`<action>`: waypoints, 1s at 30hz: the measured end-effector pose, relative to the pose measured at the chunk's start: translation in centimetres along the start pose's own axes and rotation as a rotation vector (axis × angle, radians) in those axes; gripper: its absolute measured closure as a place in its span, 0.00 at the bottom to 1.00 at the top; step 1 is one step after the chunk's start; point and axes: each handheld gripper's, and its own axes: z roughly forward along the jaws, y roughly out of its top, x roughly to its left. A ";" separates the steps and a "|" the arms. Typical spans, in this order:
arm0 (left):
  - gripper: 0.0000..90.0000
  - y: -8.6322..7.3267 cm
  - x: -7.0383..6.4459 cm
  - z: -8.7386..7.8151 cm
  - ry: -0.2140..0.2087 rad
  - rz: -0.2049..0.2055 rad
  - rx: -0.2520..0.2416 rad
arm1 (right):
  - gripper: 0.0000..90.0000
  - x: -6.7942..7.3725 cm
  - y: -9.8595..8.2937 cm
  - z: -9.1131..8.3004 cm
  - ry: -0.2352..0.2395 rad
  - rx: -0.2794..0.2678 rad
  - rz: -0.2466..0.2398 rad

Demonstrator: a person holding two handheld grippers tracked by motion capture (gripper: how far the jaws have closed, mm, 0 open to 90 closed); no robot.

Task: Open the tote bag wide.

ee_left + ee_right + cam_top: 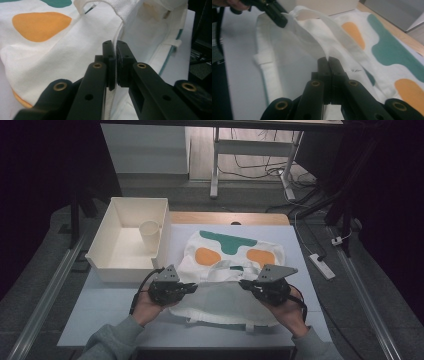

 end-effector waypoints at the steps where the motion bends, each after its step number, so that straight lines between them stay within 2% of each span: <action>1: 0.95 0.1 0.1 0.2 0.010 0.002 0.000 | 1.00 -0.4 0.1 0.2 -0.011 0.000 0.003; 4: 0.95 0.6 0.2 0.6 0.040 0.014 0.002 | 1.00 -1.2 0.2 0.7 -0.046 0.013 0.001; 6: 0.95 1.0 0.1 0.8 0.060 0.025 0.008 | 1.00 -1.9 0.1 1.1 -0.065 0.018 0.016; 13: 0.95 2.8 0.4 2.0 0.115 0.060 0.016 | 1.00 -3.6 0.1 1.6 -0.147 0.008 0.041; 20: 0.95 3.7 0.9 3.3 0.142 0.062 0.027 | 1.00 -5.8 -0.4 2.8 -0.171 0.009 0.078; 30: 0.95 4.6 2.1 4.8 0.151 0.043 0.033 | 1.00 -8.0 -1.2 4.5 -0.199 0.045 0.108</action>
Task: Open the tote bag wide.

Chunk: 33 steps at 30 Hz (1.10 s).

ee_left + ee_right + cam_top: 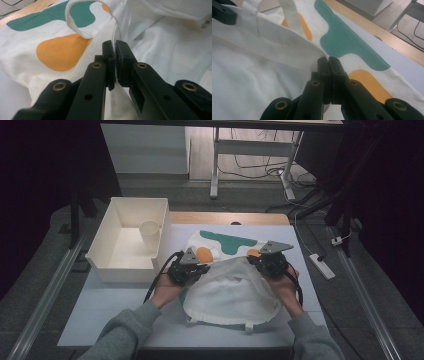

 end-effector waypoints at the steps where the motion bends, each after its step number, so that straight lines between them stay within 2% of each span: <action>1: 0.95 0.1 0.1 0.1 0.004 0.001 0.002 | 1.00 -0.2 0.0 0.4 -0.006 0.004 0.002; 4: 0.95 0.5 0.2 0.9 0.022 0.014 0.015 | 1.00 -1.0 -0.3 1.5 -0.011 0.022 0.017; 10: 0.94 0.8 0.7 2.0 0.021 0.003 0.034 | 1.00 -2.2 -1.2 3.2 0.009 0.047 0.069; 16: 0.94 0.9 1.4 2.3 0.021 -0.016 0.034 | 0.99 -2.7 -1.1 3.6 0.014 0.046 0.075; 22: 0.94 0.6 2.0 3.0 0.016 -0.033 0.064 | 0.99 -2.9 -1.5 4.7 0.022 0.067 0.074; 24: 0.94 0.5 1.9 3.1 0.013 -0.028 0.075 | 0.99 -3.0 -1.7 5.0 0.031 0.075 0.083; 33: 0.87 0.7 1.3 2.3 -0.005 0.010 0.067 | 0.97 -3.1 -1.9 4.9 0.039 0.073 0.102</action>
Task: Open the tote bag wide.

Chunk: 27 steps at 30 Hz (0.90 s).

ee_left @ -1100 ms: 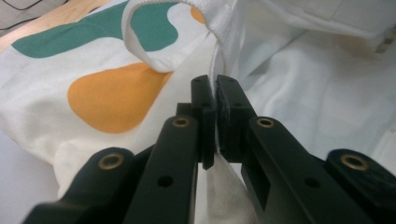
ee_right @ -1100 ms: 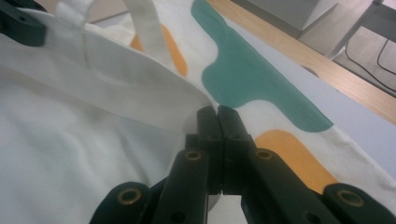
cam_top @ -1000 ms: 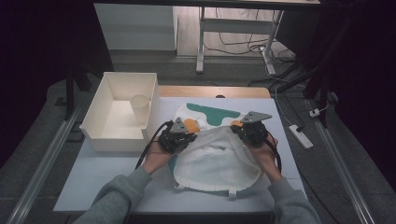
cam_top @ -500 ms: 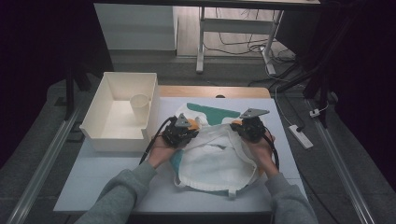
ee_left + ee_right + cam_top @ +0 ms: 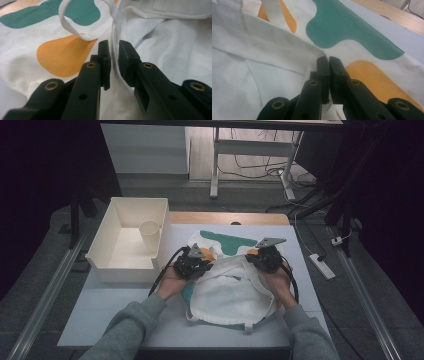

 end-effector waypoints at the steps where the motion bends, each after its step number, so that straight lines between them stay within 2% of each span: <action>1: 0.85 0.0 -0.1 -0.2 0.000 0.005 -0.004 | 0.97 0.0 0.0 0.0 0.001 -0.001 0.001; 3: 0.81 0.1 -0.3 -0.6 0.007 0.019 -0.010 | 0.97 0.0 0.0 -0.1 0.003 -0.005 0.005; 8: 0.75 0.2 -0.7 -2.4 -0.004 0.020 -0.051 | 0.95 0.1 0.0 -0.2 0.004 -0.009 0.005; 12: 0.67 0.3 -1.8 -4.0 -0.039 0.051 -0.073 | 0.88 0.2 0.0 -0.3 0.023 -0.007 0.016; 15: 0.64 0.3 -2.9 -4.6 -0.071 0.080 -0.072 | 0.84 0.3 0.0 -0.3 0.027 0.001 0.014; 20: 0.59 0.6 -5.5 -4.6 -0.134 0.158 -0.059 | 0.81 0.5 0.1 -0.3 0.030 0.007 0.016; 24: 0.58 0.5 -7.6 -3.9 -0.199 0.200 -0.032 | 0.79 0.5 0.1 -0.4 0.040 0.009 0.025; 27: 0.56 0.5 -8.7 -3.2 -0.232 0.225 -0.005 | 0.79 0.4 0.0 -0.3 0.045 0.014 0.032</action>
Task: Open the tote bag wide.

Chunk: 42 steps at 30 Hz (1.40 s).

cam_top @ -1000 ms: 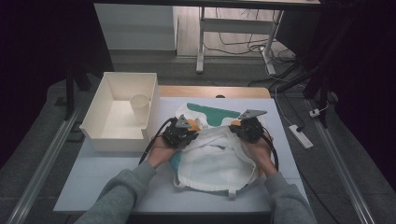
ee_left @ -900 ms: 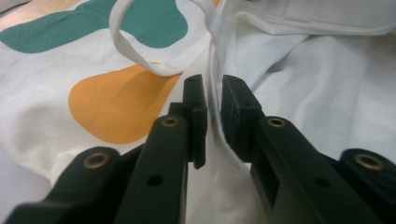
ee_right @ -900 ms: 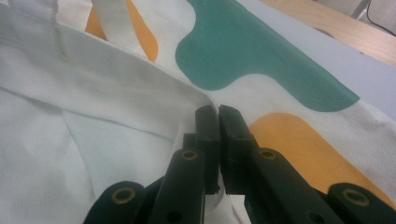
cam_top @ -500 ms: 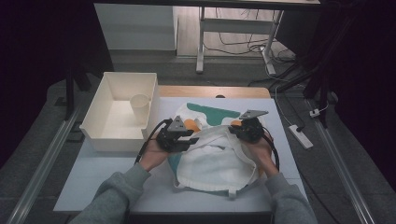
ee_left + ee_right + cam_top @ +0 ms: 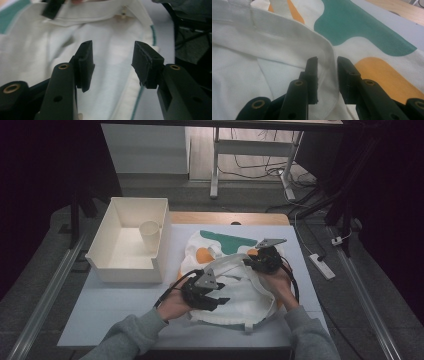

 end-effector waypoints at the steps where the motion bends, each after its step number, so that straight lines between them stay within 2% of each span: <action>1: 0.56 0.0 -0.4 0.5 -0.017 0.003 0.009 | 0.79 0.0 0.0 0.0 0.000 0.001 0.001; 8: 0.54 -0.2 -2.4 3.7 -0.090 0.050 0.104 | 0.78 0.0 -0.1 0.1 0.002 0.002 0.008; 15: 0.51 -0.6 -3.8 6.0 -0.122 0.082 0.171 | 0.78 -0.1 -0.1 0.1 0.003 0.002 0.013; 22: 0.51 -1.0 -4.2 7.5 -0.111 0.098 0.214 | 0.77 -0.1 -0.1 0.2 0.003 0.005 0.016; 28: 0.52 -1.2 -4.2 8.3 -0.094 0.105 0.227 | 0.77 -0.1 -0.1 0.2 0.004 0.005 0.019; 33: 0.61 -1.7 -3.7 8.8 -0.084 0.086 0.240 | 0.76 -0.1 -0.1 0.2 0.003 0.004 0.019; 35: 0.65 -1.7 -3.4 8.8 -0.103 0.078 0.236 | 0.76 -0.1 -0.1 0.2 0.002 0.003 0.018; 38: 0.71 -1.7 -3.4 8.7 -0.097 0.082 0.234 | 0.76 -0.1 -0.1 0.1 0.000 0.001 0.016; 39: 0.73 -1.7 -3.3 8.6 -0.110 0.074 0.226 | 0.76 -0.1 -0.1 0.1 -0.001 0.001 0.016; 40: 0.81 -1.7 -3.2 8.5 -0.118 0.064 0.220 | 0.76 -0.1 -0.1 0.1 -0.002 0.001 0.015; 42: 0.89 -1.7 -2.9 8.2 -0.117 0.059 0.207 | 0.76 -0.1 -0.1 0.0 -0.005 0.001 0.015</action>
